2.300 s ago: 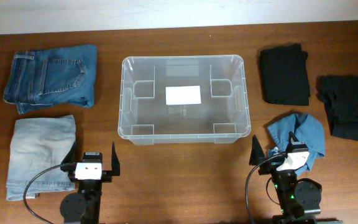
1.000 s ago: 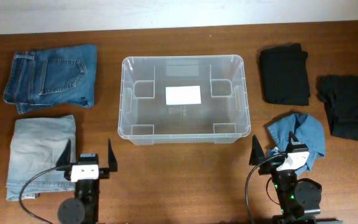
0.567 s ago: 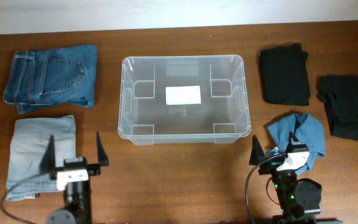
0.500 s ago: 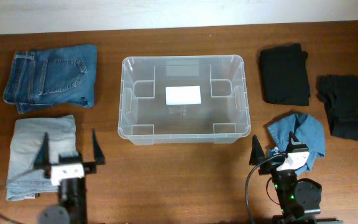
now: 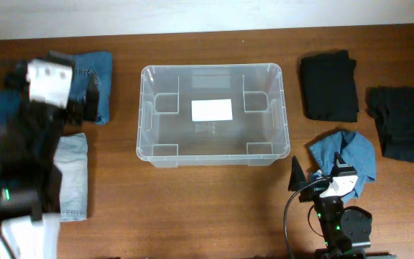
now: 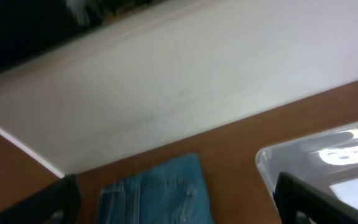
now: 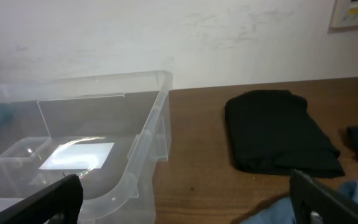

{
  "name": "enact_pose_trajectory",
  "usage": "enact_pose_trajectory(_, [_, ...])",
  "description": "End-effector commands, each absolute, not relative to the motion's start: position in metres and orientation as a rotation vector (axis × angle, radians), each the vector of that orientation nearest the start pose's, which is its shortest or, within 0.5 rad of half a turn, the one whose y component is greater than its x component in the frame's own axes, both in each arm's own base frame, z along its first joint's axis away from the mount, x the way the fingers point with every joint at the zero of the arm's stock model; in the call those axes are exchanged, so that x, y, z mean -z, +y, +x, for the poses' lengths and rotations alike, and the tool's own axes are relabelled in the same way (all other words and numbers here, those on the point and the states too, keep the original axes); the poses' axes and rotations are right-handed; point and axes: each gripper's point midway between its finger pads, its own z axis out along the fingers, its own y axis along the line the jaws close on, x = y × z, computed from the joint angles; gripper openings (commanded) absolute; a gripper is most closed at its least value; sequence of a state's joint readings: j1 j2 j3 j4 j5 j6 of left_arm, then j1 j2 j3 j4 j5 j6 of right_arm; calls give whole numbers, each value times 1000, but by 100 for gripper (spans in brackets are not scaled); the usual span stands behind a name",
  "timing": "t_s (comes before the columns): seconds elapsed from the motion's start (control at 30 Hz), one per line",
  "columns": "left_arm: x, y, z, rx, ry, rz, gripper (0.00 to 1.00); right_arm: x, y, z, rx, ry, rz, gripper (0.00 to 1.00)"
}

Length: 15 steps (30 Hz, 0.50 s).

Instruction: Pack container

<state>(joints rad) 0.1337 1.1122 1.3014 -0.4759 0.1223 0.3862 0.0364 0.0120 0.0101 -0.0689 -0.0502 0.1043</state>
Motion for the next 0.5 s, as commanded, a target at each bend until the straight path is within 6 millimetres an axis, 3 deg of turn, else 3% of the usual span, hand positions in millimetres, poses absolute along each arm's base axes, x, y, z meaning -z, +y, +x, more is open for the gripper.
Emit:
enact_pose_trajectory(0.0, [-381, 59, 403, -353, 1950, 231, 99, -157, 19, 245, -148, 1645, 12, 98])
enact_pose_trajectory(0.13, [-354, 81, 446, -423, 2112, 193, 100, -157, 19, 245, -148, 1645, 12, 98])
enact_pose_trajectory(0.23, [-327, 73, 481, -338, 2161, 245, 99, -157, 19, 245, -148, 1645, 12, 98])
enact_pose_trajectory(0.3, [-296, 64, 496, -252, 2212, 289, 99, -157, 19, 245, -148, 1646, 12, 98])
enact_pose_trajectory(0.47, [-224, 78, 517, -292, 2367, 275, 99, -157, 19, 245, -148, 1645, 12, 98])
